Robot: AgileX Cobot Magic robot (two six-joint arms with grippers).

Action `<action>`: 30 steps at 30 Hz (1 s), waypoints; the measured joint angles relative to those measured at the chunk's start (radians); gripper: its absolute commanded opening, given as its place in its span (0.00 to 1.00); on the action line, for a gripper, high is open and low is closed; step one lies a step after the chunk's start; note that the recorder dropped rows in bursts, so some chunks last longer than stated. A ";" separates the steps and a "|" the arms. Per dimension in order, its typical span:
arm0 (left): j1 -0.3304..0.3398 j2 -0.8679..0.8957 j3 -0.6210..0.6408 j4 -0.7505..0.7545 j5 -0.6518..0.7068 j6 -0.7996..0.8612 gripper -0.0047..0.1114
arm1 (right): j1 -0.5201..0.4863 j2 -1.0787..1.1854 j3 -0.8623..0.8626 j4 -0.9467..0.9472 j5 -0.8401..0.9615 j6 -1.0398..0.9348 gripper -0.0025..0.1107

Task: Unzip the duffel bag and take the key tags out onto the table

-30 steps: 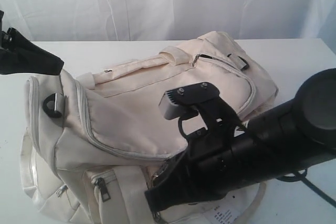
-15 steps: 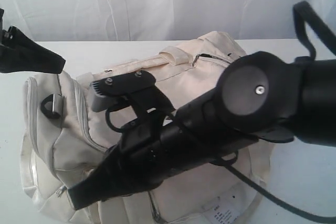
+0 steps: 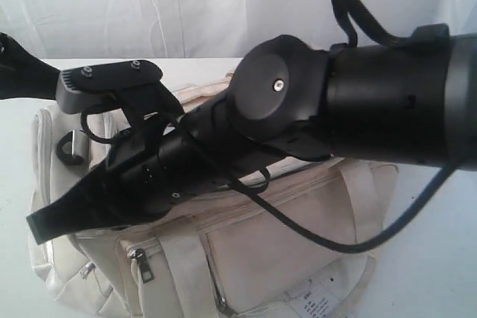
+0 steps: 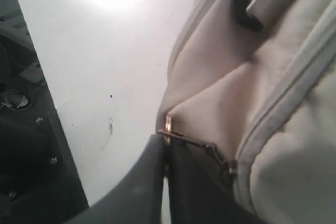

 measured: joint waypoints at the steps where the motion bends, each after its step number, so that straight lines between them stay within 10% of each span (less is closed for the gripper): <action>1: 0.000 -0.005 0.000 0.010 -0.004 -0.006 0.04 | 0.000 0.010 -0.012 0.000 -0.002 -0.002 0.02; 30: 0.000 -0.058 0.000 0.091 -0.023 -0.065 0.04 | 0.000 0.114 -0.131 0.002 -0.275 -0.005 0.02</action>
